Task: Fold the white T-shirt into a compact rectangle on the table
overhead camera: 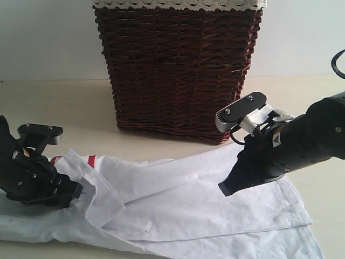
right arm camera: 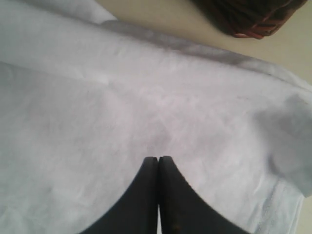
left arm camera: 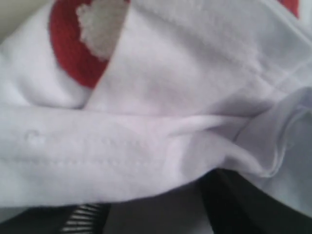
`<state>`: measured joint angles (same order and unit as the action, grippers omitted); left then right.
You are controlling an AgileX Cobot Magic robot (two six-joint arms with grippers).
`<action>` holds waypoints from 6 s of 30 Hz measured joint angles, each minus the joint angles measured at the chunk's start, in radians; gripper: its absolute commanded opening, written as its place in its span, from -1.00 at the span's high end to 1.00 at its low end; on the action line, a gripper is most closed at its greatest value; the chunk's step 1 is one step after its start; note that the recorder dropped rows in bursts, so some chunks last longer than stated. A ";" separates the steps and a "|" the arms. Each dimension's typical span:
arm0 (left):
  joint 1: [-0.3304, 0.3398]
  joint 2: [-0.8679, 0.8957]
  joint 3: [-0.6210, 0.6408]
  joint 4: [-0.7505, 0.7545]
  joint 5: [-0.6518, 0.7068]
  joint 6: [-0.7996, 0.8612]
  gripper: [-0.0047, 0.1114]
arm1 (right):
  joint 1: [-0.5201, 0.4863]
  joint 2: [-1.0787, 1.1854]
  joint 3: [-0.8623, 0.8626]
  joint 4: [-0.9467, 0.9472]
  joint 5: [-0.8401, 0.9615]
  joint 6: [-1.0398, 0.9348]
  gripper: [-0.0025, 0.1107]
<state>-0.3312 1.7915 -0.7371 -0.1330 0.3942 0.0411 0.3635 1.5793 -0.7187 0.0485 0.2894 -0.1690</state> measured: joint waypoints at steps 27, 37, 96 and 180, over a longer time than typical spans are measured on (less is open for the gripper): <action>0.689 -0.250 0.001 -0.621 0.294 0.538 -0.21 | 0.000 -0.080 0.000 0.001 0.048 0.000 0.96; 0.869 -0.124 0.001 -0.713 0.311 0.673 -0.34 | 0.000 -0.128 0.000 0.027 0.048 0.000 0.96; 0.392 -0.278 -0.139 -1.187 0.747 0.842 0.92 | 0.000 -0.247 0.000 -0.474 0.057 0.439 0.96; -0.182 0.130 -0.337 -0.427 0.403 0.802 0.92 | 0.008 0.081 -0.252 -0.140 0.146 0.101 0.96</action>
<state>-0.5136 1.9210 -1.0744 -0.5597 0.7967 0.8430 0.3716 1.6604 -0.9709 -0.0917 0.4355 -0.0676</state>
